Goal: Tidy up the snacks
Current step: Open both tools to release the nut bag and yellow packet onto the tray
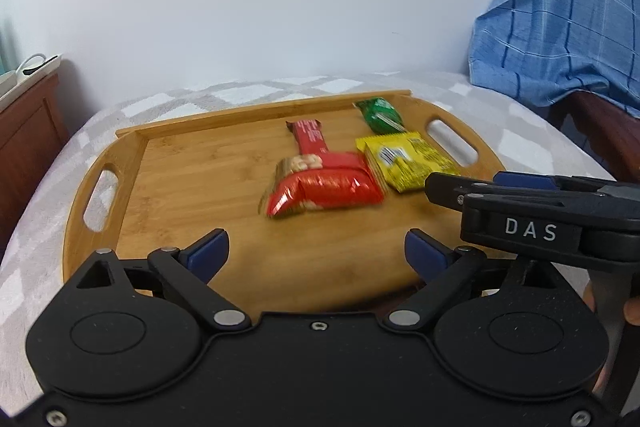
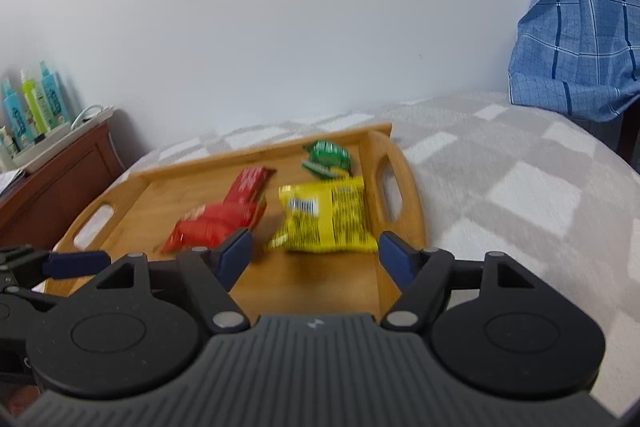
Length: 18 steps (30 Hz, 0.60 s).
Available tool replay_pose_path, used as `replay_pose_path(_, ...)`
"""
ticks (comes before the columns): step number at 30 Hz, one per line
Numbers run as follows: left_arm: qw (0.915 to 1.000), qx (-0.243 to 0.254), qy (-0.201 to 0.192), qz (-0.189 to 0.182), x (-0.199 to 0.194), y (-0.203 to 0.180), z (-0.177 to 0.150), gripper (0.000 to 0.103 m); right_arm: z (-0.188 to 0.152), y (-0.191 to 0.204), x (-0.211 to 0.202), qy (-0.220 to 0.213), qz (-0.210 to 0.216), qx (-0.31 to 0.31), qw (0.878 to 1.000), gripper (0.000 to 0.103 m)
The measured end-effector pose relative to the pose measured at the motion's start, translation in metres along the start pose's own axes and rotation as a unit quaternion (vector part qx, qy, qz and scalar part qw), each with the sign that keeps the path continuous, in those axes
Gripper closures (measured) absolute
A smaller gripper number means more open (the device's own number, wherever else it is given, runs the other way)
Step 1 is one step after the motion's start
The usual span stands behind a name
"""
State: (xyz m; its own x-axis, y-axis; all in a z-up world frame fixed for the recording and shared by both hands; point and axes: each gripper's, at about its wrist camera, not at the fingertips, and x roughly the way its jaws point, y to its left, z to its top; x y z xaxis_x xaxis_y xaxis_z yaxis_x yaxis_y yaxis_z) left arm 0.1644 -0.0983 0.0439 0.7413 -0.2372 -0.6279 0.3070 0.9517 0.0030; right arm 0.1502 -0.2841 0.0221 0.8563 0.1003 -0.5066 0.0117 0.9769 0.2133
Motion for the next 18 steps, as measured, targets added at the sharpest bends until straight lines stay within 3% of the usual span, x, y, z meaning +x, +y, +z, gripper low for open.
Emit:
replay_pose_path(7, 0.9997, -0.021, -0.001, -0.012, -0.021, -0.007, -0.016, 0.007, -0.010, 0.007, -0.027, -0.030, 0.001, -0.031, 0.999, 0.018)
replay_pose_path(18, 0.9993, -0.035, 0.013, -0.001, -0.042, -0.013, -0.043, 0.007, -0.031, 0.015, -0.051, -0.038, 0.016, -0.046, 0.998, 0.018)
